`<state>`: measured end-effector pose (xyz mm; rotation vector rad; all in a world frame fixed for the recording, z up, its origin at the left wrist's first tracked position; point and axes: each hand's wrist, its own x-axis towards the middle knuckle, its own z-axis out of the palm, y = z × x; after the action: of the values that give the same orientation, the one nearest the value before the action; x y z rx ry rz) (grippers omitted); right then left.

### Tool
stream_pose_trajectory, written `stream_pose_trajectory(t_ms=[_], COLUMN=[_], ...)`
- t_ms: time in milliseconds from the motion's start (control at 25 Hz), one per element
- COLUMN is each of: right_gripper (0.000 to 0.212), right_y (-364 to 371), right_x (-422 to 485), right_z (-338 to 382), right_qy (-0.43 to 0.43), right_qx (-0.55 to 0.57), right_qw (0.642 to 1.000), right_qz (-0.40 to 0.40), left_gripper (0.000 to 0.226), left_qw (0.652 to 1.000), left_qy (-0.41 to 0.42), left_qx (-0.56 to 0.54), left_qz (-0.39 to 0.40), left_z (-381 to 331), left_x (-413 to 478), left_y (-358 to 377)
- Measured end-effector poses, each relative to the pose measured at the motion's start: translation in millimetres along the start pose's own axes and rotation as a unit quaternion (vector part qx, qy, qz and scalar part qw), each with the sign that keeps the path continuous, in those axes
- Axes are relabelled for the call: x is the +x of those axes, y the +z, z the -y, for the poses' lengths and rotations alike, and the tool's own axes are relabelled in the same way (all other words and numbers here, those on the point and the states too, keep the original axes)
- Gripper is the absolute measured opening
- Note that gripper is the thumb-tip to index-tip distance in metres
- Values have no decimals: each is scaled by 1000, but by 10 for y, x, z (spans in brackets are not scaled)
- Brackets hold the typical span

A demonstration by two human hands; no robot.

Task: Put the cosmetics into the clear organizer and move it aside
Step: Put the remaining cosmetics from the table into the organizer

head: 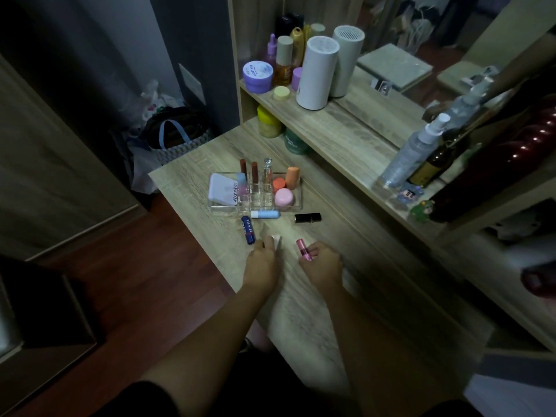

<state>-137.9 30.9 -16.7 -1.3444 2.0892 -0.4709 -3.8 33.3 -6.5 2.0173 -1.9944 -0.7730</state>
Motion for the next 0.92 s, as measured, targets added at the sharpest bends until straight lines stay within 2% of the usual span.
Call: stream_pose_trajectory(t_ms=[80, 160, 280, 400, 520, 640, 800, 920], right_gripper=[27, 38, 38, 33, 28, 34, 34, 30], right_y=[-9, -34, -87, -118, -117, -121, -78, 2], right_x=[0, -1, 50, 138, 265, 448, 659, 735], right_z=[-29, -17, 98, 288, 535, 806, 1005, 1071], right_qy=[9, -2, -51, -55, -52, -74, -90, -94], right_qx=[78, 154, 206, 257, 311, 316, 308, 297], right_qw=[997, 988, 975, 964, 948, 946, 947, 950], right_qz=[4, 28, 60, 47, 33, 14, -6, 12], left_gripper=[44, 50, 31, 13, 11, 19, 13, 17], left_qw=[991, 964, 938, 927, 956, 973, 976, 964], left_qy=[-56, -106, -128, -87, -1, 72, 155, 170], left_qx=[-124, -242, -323, -362, -282, -192, -26, 111], left_qz=[5, 16, -20, -55, -79, -109, -150, -171], left_z=[3, 23, 58, 74, 102, 136, 171, 192], left_x=[9, 34, 123, 252, 441, 614, 809, 935], left_y=[-40, -123, -313, -589, -929, -1219, -1295, -1267])
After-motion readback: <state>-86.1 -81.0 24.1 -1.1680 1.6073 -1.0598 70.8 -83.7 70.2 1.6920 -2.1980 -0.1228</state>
